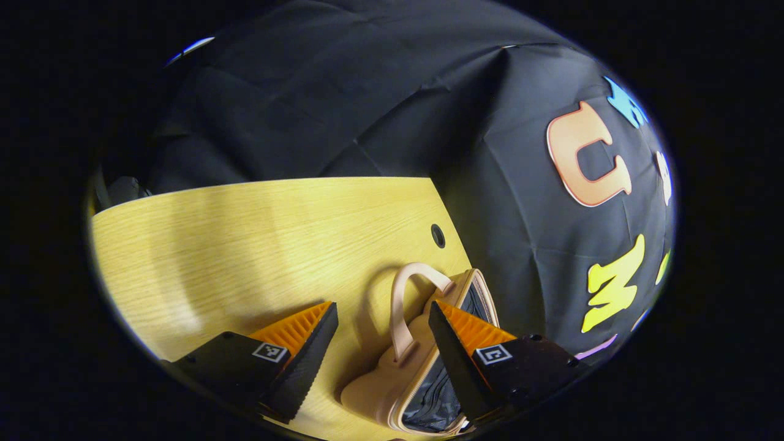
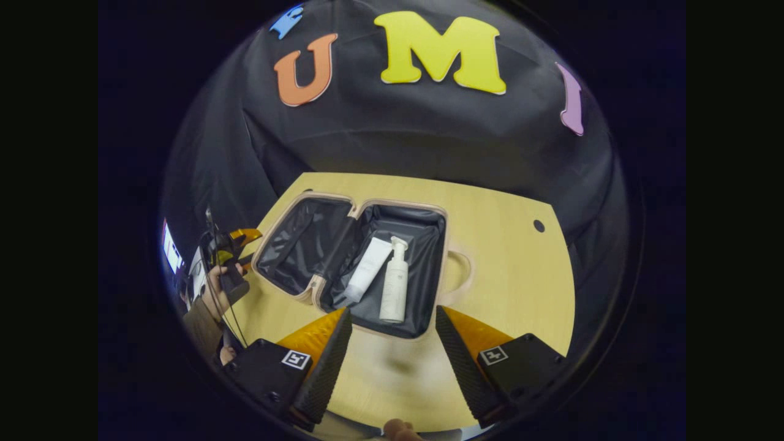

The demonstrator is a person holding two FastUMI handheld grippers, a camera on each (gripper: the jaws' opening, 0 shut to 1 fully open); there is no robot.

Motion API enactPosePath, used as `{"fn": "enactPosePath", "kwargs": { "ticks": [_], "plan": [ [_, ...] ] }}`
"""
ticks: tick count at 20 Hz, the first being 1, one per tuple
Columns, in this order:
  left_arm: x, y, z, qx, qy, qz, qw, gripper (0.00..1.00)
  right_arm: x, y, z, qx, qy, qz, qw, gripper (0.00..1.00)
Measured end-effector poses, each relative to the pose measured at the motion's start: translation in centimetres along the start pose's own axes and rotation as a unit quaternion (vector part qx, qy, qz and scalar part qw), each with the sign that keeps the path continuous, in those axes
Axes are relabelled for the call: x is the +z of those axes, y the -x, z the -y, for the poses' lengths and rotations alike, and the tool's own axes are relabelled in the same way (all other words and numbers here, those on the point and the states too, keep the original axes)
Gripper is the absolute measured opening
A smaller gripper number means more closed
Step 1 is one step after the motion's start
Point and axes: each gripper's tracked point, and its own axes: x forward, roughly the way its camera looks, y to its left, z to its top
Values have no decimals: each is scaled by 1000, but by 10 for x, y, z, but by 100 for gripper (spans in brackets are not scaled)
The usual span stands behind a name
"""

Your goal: First open the suitcase, pack the skin care products into it, and then close the suitcase.

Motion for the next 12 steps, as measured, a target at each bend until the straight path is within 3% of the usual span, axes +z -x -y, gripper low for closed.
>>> {"fn": "enactPosePath", "kwargs": {
  "ticks": [1, 2, 3, 5, 6, 7, 8, 9, 10, 12],
  "plan": [
    [-1, -4, 2, -4, 5, -6, 1000, 94, 1, 6, 5, -6, -4, 7, 1000, 81],
    [-1, -10, 0, -3, 11, -11, 1000, 98, 1, 13, 9, -11, -8, 13, 1000, 81],
    [-4, -14, 1, -7, 19, -19, 1000, 82, -1, 19, 13, -15, -13, 16, 1000, 81],
    [-7, -20, 6, -17, 34, -33, 999, 81, -8, 30, 23, -26, -23, 16, 999, 78],
    [-10, -21, 3, -16, 33, -38, 999, 61, -11, 36, 28, -30, -28, 17, 999, 81],
    [-12, -22, 0, -11, 24, -41, 999, 70, -14, 41, 32, -35, -33, 20, 999, 78],
    [-8, -26, 2, -15, 20, -36, 999, 56, -16, 47, 39, -42, -39, 25, 998, 78],
    [-8, -27, 8, -22, 16, -36, 999, 28, -18, 52, 44, -47, -47, 30, 997, 81],
    [-9, -27, 7, -18, 15, -42, 999, 13, -20, 59, 49, -53, -54, 35, 997, 81],
    [-7, -30, 10, -19, 21, -47, 998, 13, -22, 73, 64, -70, -62, 47, 994, 81]
  ]
}}
